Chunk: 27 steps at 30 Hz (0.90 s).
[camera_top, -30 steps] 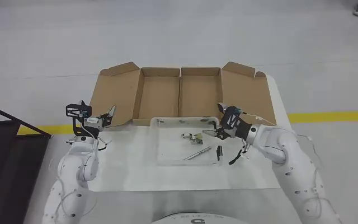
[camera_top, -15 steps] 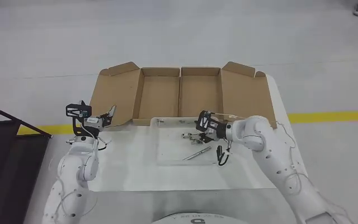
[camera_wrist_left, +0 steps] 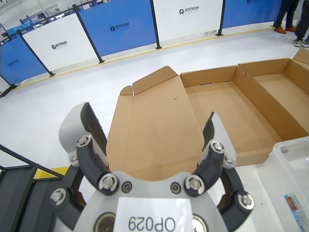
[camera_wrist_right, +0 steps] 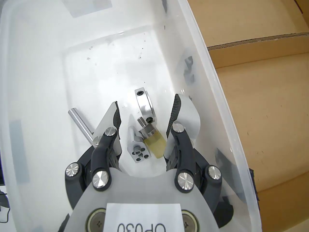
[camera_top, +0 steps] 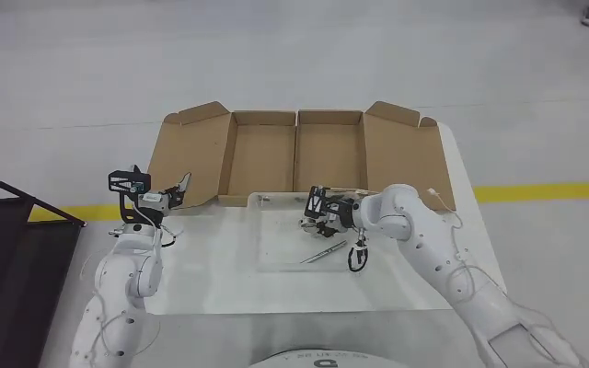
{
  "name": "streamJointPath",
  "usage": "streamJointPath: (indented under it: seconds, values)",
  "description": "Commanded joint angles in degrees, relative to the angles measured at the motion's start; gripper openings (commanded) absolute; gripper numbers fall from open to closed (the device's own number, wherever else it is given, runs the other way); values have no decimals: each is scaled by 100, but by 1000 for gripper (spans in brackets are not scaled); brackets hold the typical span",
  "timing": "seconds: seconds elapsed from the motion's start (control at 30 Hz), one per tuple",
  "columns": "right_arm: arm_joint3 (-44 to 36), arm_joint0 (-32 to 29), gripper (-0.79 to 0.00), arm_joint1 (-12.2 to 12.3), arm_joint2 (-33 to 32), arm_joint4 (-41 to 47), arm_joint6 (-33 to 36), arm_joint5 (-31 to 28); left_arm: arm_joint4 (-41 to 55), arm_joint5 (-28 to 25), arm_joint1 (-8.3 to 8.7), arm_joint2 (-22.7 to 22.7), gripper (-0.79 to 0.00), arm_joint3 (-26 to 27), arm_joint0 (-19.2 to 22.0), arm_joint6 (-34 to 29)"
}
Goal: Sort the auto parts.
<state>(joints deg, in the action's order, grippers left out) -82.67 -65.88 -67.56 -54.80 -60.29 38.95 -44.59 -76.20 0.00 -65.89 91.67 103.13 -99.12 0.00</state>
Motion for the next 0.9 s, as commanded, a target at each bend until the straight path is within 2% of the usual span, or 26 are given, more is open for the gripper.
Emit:
streamJointPath:
  seconds: [0.0, 0.27, 0.33, 0.43, 0.47, 0.73, 0.87]
  values:
    - [97, 85, -397, -16, 74, 4, 6, 15, 0, 0, 0, 0, 0, 0, 0, 0]
    - [424, 358, -456, -75, 351, 106, 65, -28, 0, 0, 0, 0, 0, 0, 0, 0]
    - [481, 413, -502, -94, 448, 110, 101, -50, 0, 0, 0, 0, 0, 0, 0, 0]
    - [527, 477, -674, -118, 578, 85, 106, -78, 0, 0, 0, 0, 0, 0, 0, 0]
    - [547, 492, -785, -123, 602, 94, 94, -74, 0, 0, 0, 0, 0, 0, 0, 0]
    - [543, 549, -785, -118, 637, 112, -68, -59, 0, 0, 0, 0, 0, 0, 0, 0]
    - [334, 426, -785, -46, 441, 155, -557, -349, 0, 0, 0, 0, 0, 0, 0, 0]
